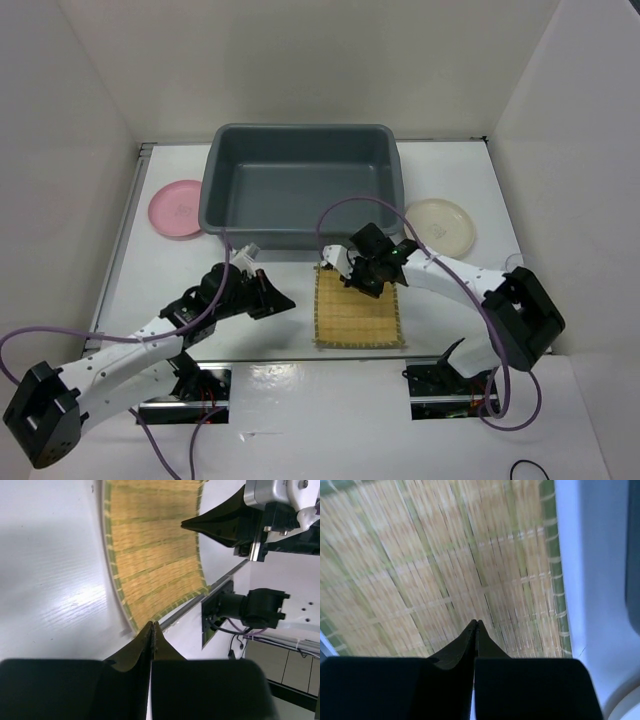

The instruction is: Place the mixed dishes into the plastic bin

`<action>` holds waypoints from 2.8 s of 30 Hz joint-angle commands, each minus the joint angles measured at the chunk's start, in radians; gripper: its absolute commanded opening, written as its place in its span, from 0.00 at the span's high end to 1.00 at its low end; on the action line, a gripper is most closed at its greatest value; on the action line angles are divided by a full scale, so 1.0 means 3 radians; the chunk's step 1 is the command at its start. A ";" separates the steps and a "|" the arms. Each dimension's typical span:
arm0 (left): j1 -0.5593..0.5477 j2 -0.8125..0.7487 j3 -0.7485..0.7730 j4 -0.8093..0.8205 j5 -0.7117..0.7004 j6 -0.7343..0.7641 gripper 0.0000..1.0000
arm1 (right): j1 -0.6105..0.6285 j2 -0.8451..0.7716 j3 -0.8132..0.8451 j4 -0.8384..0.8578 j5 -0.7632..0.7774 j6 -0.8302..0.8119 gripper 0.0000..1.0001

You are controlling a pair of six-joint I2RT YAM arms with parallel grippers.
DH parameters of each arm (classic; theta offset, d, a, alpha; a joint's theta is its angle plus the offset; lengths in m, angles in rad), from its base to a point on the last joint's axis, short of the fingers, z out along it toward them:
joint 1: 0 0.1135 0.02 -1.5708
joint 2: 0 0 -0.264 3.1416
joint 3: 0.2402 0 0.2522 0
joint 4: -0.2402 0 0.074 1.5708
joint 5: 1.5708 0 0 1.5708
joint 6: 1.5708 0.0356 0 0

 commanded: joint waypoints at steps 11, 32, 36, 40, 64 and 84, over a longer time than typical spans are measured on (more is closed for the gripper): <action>-0.0042 0.1767 0.0435 0.0901 0.0428 0.0198 0.55 | -0.0032 -0.0194 0.0093 -0.0760 0.1167 -0.0545 1.00; -0.0180 0.2248 0.0487 0.1346 0.0463 0.0070 0.16 | -0.0073 0.0148 -0.0409 -0.0305 0.0922 -0.0642 1.00; -0.0211 0.2401 0.0456 0.1514 0.0535 0.0039 0.14 | -0.0073 0.0225 -0.0368 -0.0264 0.0738 -0.0642 1.00; -0.0211 0.2586 0.0328 0.1826 0.0611 -0.0027 0.14 | -0.0073 0.0363 -0.0251 -0.0264 0.0737 -0.0642 1.00; -0.0436 0.2454 0.0640 0.1756 0.0729 0.0003 1.00 | -0.0073 -0.0178 -0.0225 -0.0356 0.0620 -0.0413 1.00; 0.0212 0.1302 0.3129 -0.0950 0.1418 0.0719 1.00 | -0.2653 -0.3080 -0.0316 0.0093 0.0508 -0.0090 0.55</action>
